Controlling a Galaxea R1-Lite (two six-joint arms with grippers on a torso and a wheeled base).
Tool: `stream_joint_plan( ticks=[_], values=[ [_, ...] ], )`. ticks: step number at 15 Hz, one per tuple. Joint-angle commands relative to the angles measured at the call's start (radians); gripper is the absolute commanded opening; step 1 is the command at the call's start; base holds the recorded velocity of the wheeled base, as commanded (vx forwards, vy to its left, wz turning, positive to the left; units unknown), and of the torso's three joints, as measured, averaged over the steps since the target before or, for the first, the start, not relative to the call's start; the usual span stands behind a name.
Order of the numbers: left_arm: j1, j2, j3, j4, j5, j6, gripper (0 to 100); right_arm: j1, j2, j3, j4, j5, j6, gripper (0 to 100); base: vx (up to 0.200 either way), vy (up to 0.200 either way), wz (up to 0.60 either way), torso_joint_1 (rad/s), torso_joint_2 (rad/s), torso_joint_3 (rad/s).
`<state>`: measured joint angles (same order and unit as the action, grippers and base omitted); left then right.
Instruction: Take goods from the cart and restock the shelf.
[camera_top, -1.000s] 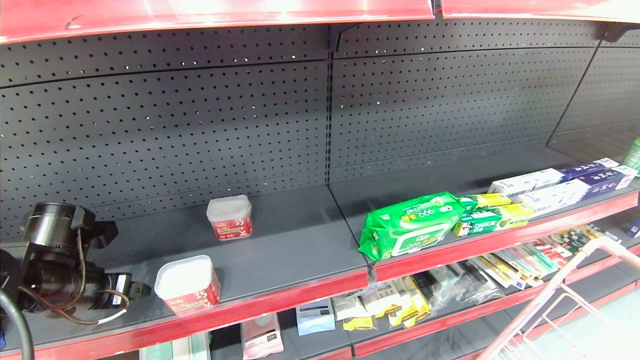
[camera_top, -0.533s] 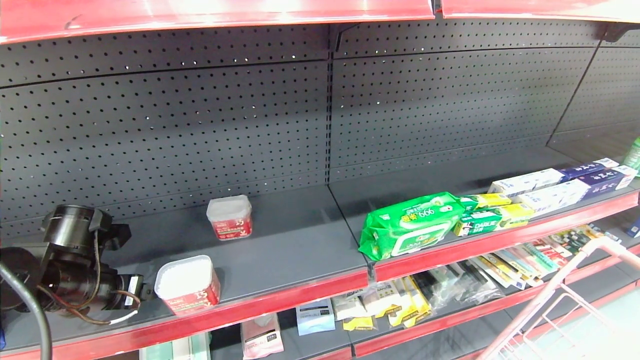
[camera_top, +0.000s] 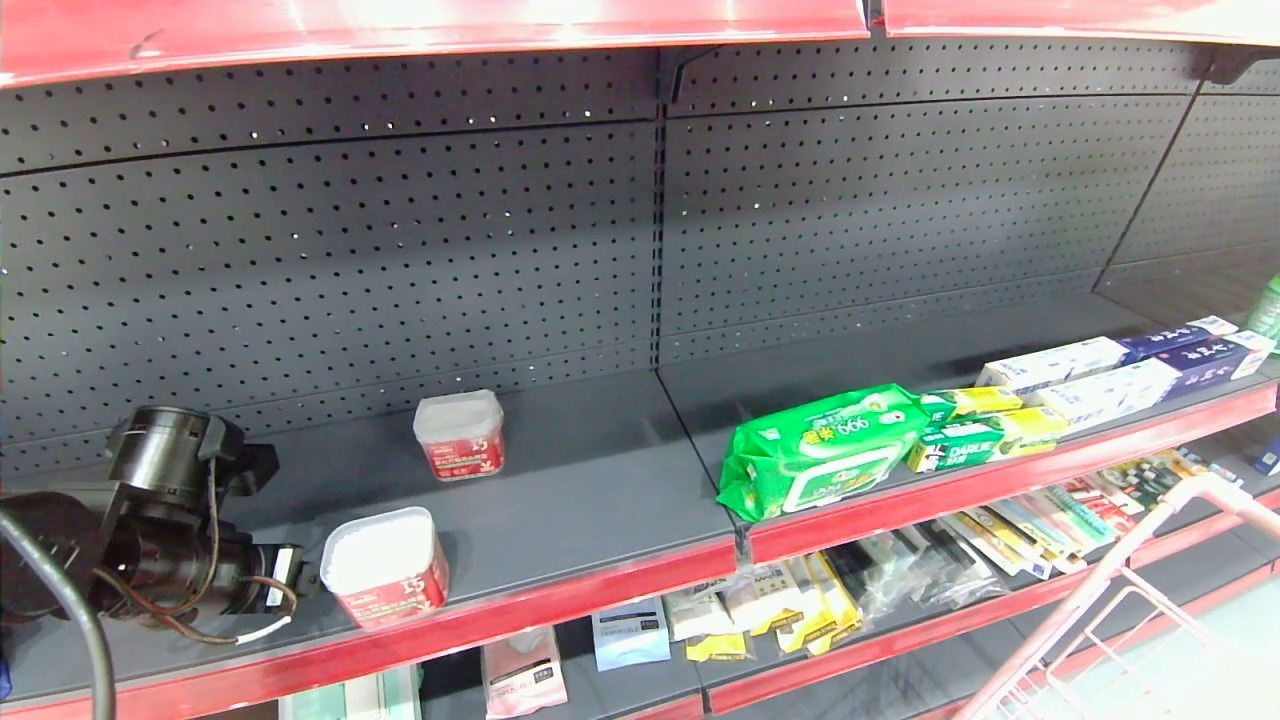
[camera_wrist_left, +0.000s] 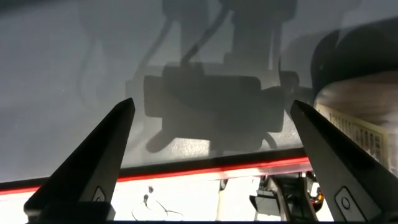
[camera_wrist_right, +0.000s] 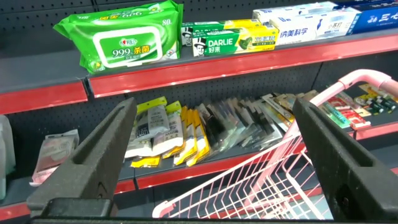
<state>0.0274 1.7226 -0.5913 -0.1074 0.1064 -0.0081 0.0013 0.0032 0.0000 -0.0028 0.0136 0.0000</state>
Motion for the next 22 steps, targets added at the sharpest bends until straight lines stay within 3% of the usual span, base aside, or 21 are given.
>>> stream_joint_plan(
  ticks=[1,22],
  values=[
    [-0.008,-0.001,-0.002,0.0,0.001,-0.001,100,0.0,0.0,0.0,0.0,0.0,0.0,100,0.0,0.0,0.0,0.0,0.0,0.0],
    [-0.077,0.02,-0.024,-0.037,0.024,0.0,100,0.0,0.0,0.0,0.0,0.0,-0.002,100,0.0,0.0,0.0,0.0,0.0,0.0]
  ],
)
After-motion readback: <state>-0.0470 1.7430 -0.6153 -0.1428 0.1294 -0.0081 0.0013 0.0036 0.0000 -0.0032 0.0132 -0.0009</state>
